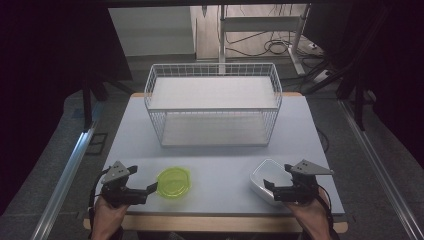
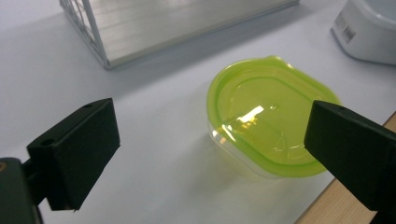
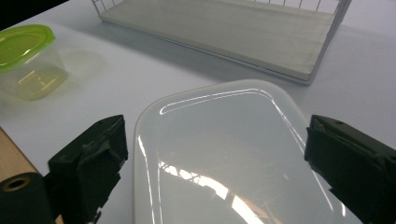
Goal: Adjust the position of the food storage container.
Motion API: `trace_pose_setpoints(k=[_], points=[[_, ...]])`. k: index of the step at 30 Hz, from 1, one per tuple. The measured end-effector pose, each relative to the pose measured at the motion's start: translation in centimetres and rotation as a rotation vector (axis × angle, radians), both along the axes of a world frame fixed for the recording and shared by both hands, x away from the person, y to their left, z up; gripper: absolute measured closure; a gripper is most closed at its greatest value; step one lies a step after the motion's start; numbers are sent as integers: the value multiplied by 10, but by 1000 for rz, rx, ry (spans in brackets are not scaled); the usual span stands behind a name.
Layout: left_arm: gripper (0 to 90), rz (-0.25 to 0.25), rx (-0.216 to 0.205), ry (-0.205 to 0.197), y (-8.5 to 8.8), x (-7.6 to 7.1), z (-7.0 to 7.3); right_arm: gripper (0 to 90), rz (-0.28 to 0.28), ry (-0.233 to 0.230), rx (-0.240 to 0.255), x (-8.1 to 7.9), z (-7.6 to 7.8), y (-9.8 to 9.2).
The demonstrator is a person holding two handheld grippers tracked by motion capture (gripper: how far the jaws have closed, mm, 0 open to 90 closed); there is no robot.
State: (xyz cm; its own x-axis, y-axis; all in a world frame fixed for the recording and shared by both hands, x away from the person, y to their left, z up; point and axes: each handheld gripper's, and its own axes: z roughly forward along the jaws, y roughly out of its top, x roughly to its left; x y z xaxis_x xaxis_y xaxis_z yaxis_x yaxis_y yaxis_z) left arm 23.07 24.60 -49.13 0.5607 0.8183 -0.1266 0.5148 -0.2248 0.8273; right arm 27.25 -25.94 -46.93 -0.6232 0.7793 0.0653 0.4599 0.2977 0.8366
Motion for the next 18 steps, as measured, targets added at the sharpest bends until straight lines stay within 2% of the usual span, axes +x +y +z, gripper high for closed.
trace_pose_setpoints(k=[4,8,13,14,18], points=[[35,1,-2,-5,-4,-1,-1,101,-11,14,15,0,-1,-2],[79,-8,23,-20,-9,-2,0,114,-14,19,26,0,-1,-4],[105,-17,35,-24,-11,-2,0,121,-10,17,15,0,-3,-1],[148,-24,36,-29,-11,-3,1,120,-10,22,11,0,-4,0],[206,-49,38,-44,-14,-6,3,121,-13,18,13,0,-4,-1]])
